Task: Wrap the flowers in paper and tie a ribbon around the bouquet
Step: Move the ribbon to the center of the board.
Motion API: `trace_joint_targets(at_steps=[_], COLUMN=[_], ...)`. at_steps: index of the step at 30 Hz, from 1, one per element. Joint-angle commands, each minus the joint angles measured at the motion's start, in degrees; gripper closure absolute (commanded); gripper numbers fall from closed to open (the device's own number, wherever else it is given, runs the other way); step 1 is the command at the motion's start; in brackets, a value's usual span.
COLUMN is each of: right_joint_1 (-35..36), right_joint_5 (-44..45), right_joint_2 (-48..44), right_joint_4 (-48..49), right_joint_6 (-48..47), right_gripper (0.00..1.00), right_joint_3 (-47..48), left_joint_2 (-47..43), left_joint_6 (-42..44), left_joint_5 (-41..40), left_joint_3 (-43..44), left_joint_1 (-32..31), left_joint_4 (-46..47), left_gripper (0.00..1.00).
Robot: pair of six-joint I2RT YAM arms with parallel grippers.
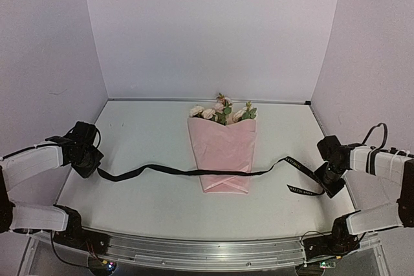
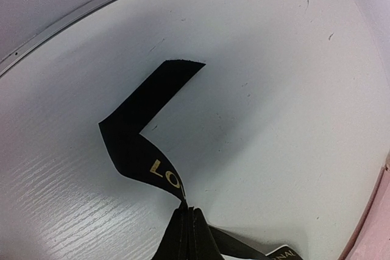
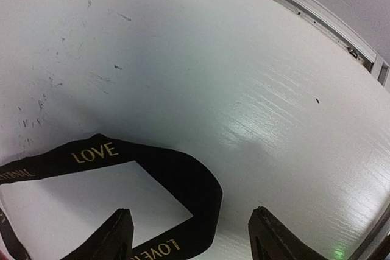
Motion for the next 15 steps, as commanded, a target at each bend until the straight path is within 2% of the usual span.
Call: trace_joint_targets(at_steps=[1, 4, 6, 9, 10, 15], right_joint_1=[-0.4, -0.8, -1.4, -3.3, -4.1, -6.1], right_joint_5=[0.6, 1.7, 2.1, 2.8, 3.6, 15.8], right_joint_2=[3.0, 3.8, 4.3, 4.0, 3.5, -2.9], right_joint_4=[-0.9, -0.9, -0.9, -2.1, -3.5, -18.1], right_joint_6=[-0.7, -0.4, -0.5, -1.1, -1.6, -4.3], right_gripper=[0.42, 0.49, 0.60, 0.96, 1.00, 1.00], right_joint_3=[-0.1, -0.8, -1.1, -0.4, 0.4, 8.8], left_joint_2=[0.5, 0.5, 0.3, -0.7, -1.4, -5.3], left_joint_6=[1.2, 1.5, 1.5, 1.1, 0.8, -0.3], left_joint_5=[0.1, 0.1, -0.1, -1.3, -2.1, -5.3], left_joint_3=[2.3, 2.3, 2.3, 2.5, 2.6, 2.5], left_joint_1=[0.2, 0.2, 0.2, 0.2, 0.2, 0.2], left_joint_4=[1.6, 1.4, 1.1, -0.6, -1.2, -5.1], left_gripper=[1.00, 1.00, 1.00, 1.00, 1.00, 1.00])
